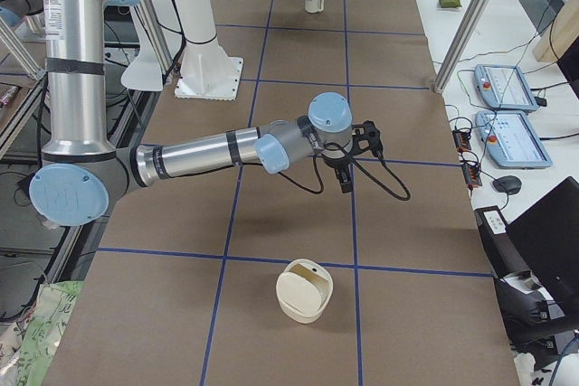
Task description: Left arm hands cup to right arm to dump lemon
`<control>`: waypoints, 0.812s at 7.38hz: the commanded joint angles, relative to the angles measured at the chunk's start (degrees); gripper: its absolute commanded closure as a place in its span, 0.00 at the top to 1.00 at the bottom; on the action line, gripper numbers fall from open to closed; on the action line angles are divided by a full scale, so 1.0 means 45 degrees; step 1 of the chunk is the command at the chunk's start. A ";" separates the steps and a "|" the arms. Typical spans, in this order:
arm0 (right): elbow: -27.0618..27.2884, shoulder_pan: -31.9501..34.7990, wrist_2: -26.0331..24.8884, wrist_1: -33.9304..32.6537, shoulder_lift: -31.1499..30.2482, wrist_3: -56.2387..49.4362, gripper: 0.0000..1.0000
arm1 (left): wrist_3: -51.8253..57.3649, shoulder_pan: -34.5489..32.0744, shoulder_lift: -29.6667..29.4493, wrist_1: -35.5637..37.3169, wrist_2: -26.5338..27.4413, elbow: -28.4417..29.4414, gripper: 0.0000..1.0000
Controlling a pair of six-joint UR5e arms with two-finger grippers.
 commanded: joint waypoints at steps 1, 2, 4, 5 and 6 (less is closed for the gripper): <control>0.0008 -0.0030 0.0116 0.0000 0.0015 0.0003 1.00 | 0.0005 0.0225 -0.0020 -0.0007 0.0016 0.0132 0.78; 0.0008 -0.0166 0.0117 -0.0019 0.0112 0.0003 1.00 | 0.0005 0.0245 0.0019 -0.0007 0.0016 0.0190 0.67; 0.0008 -0.0303 0.0117 0.0000 0.0191 0.0003 1.00 | 0.0005 0.0284 0.0039 -0.0007 0.0016 0.0307 0.45; 0.0008 -0.0381 0.0097 0.0000 0.0191 -0.0017 1.00 | 0.0005 0.0439 -0.0019 -0.0007 0.0016 0.0346 0.34; 0.0008 -0.0459 0.0097 0.0000 0.0191 -0.0017 1.00 | 0.0024 0.0460 -0.0059 -0.0026 0.0016 0.0366 0.16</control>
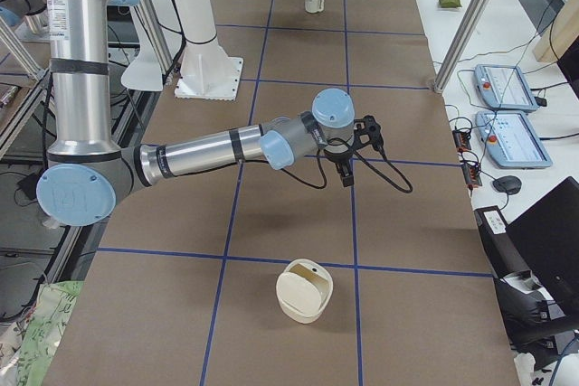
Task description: Left arm hands cup to right arm to dump lemon
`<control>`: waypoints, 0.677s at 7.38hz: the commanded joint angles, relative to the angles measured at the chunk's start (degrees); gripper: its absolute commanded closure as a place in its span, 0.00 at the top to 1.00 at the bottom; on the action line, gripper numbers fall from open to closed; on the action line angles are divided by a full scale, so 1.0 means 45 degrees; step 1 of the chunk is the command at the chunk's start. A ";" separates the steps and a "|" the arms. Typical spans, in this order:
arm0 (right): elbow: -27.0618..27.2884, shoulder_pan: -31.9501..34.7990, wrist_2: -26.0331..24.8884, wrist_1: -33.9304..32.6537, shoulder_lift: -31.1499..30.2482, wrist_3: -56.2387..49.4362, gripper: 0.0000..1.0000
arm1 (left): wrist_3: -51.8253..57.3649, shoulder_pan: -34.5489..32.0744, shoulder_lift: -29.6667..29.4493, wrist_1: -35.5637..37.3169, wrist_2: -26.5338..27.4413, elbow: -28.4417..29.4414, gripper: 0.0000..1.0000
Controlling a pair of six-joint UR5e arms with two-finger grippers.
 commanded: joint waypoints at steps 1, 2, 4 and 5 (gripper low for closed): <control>0.0000 -0.0199 -0.0028 0.0022 0.0008 -0.0007 1.00 | 0.0131 0.0076 -0.0049 0.0004 -0.0039 -0.0040 0.00; 0.0019 -0.0238 -0.0029 0.0022 0.0144 -0.0007 1.00 | 0.0325 0.0037 -0.0049 0.0082 -0.0271 -0.0234 0.00; 0.0097 -0.0239 -0.0029 0.0042 0.0301 0.0012 0.96 | 0.0347 -0.1224 -0.0184 0.1498 -0.1615 -0.0702 0.00; 0.0156 -0.0239 -0.0048 0.0061 0.0301 -0.0007 0.98 | 0.0347 -0.1619 -0.1230 0.3036 -0.1718 -0.0802 0.00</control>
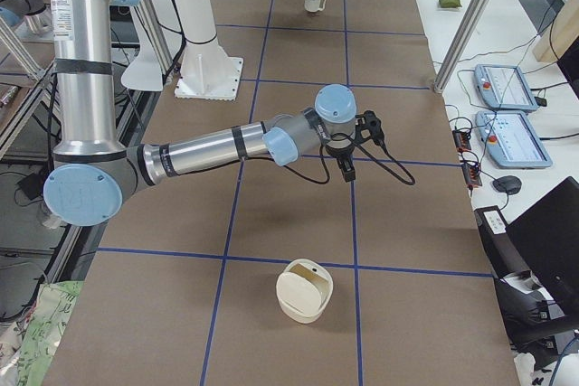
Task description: Left arm hands cup to right arm to dump lemon
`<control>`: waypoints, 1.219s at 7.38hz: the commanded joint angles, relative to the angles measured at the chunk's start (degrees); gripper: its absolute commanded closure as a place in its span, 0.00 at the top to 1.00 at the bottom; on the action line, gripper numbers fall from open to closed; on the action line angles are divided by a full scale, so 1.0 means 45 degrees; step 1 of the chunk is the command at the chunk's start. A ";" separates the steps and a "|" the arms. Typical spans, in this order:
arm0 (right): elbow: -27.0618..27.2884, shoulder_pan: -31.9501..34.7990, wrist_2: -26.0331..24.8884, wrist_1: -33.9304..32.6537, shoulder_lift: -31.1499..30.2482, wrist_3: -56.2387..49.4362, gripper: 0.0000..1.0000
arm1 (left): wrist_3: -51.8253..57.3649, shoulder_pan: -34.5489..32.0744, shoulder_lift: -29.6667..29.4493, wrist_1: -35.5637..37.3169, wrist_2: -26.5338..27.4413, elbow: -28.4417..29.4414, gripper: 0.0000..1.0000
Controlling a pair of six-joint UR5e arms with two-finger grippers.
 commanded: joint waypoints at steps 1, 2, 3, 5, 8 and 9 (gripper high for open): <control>0.0222 -0.0026 -0.0054 0.0018 0.0146 -0.0032 0.98 | -0.0103 -0.0905 -0.2228 0.3453 -0.0362 -0.0155 0.00; 0.0185 -0.0046 -0.0113 -0.0002 0.0920 -0.0033 0.98 | -0.0859 -0.1043 -0.3344 0.4922 -0.0400 -0.0039 0.00; 0.0049 -0.0375 -0.0229 -0.0021 0.1721 0.0103 0.98 | -0.3535 -0.1025 -0.3916 0.4995 -0.0420 0.0098 0.00; -0.0108 -0.1852 -0.2073 -0.0021 0.3419 0.1908 0.98 | -0.7143 -0.0889 -0.5360 0.4957 -0.0459 0.0992 0.00; -0.0070 -0.4744 -0.5453 0.0018 0.5414 0.4612 0.98 | -1.0964 -0.0208 -0.5835 0.2374 -0.0870 0.2069 0.00; -0.0011 -0.5604 -0.6586 0.0018 0.5981 0.5196 0.98 | -1.3130 0.0259 -0.6242 0.1238 -0.0812 0.2536 0.00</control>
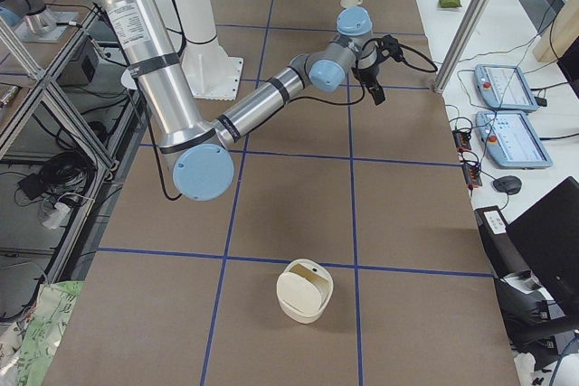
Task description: Left arm hands cup to right arm to dump lemon
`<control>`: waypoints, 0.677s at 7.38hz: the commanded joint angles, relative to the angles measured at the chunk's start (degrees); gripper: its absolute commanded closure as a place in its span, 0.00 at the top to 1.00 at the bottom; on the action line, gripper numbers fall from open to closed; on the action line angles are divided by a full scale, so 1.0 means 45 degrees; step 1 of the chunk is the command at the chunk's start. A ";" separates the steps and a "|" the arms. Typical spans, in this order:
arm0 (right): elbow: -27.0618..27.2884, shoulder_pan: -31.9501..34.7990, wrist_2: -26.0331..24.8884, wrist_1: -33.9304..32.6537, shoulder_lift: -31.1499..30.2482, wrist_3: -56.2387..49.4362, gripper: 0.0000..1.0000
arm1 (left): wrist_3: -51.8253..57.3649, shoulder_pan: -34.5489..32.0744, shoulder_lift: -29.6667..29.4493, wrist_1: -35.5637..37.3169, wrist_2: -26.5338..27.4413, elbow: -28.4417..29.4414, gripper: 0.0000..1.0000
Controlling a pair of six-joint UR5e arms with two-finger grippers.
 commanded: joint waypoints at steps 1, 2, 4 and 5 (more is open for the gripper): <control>0.0118 -0.1937 -0.2806 0.0011 0.1387 0.1372 0.98 | -0.4237 0.1026 -0.1336 -0.1900 0.0108 0.1160 0.00; 0.0409 -0.2776 -0.4192 0.0011 0.1780 0.1378 0.98 | -0.5278 0.1340 -0.1752 -0.1904 0.0109 0.1263 0.00; 0.0762 -0.3971 -0.5781 0.0030 0.2171 0.1378 0.98 | -0.7036 0.1908 -0.2436 -0.1904 0.0109 0.1322 0.00; 0.0724 -0.4827 -0.6890 0.1094 0.2348 0.1378 0.98 | -0.7897 0.1949 -0.2807 -0.1904 0.0109 0.1497 0.00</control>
